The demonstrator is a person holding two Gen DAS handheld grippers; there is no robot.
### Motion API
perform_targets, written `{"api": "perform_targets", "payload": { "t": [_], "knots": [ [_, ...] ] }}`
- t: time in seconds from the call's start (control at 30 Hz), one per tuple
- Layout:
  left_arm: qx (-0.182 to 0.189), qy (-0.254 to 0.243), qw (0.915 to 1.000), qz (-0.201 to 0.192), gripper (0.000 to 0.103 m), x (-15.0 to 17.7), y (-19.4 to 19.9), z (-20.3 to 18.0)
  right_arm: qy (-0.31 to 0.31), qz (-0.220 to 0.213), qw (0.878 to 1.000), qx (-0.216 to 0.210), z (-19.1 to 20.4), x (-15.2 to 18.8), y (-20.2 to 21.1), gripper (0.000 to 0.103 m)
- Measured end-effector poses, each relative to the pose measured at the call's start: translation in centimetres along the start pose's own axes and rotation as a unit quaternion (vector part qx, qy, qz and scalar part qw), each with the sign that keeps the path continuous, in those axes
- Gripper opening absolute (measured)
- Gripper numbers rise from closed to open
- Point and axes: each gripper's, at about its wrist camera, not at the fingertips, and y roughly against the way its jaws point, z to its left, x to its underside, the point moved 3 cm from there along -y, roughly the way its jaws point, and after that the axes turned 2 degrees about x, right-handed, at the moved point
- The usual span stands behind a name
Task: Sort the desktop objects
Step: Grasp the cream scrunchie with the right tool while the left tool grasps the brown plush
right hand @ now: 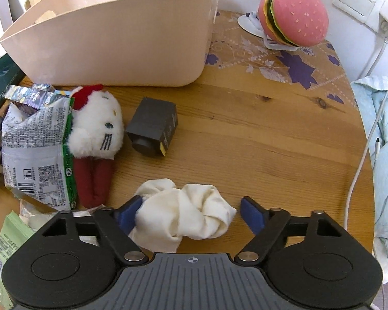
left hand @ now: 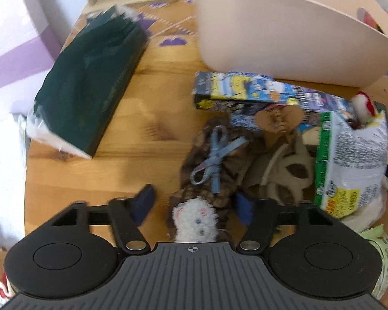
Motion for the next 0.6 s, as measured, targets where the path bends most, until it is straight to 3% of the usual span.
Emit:
{"api": "perform_targets", "payload": {
  "t": [0.07,0.17,0.33,0.6],
  "knots": [
    [0.002,-0.005,1.0000,-0.003,0.042,0.0,0.2,-0.4,0.003,-0.001,1.000,-0.001,0.4,-0.1,0.2,0.060],
    [0.003,-0.007,1.0000,-0.002,0.034,0.0,0.3,-0.8,0.003,-0.003,1.000,-0.001,0.8,0.0,0.5,0.050],
    [0.018,0.005,0.9998,-0.001,0.031,0.7,0.7,-0.4,-0.007,-0.001,1.000,-0.005,1.0,0.3,1.0,0.026],
    [0.025,0.022,0.9994,-0.010,0.031,1.7,3.0,0.2,-0.039,-0.004,0.999,-0.019,-0.1,1.0,2.6,0.019]
  ]
}}
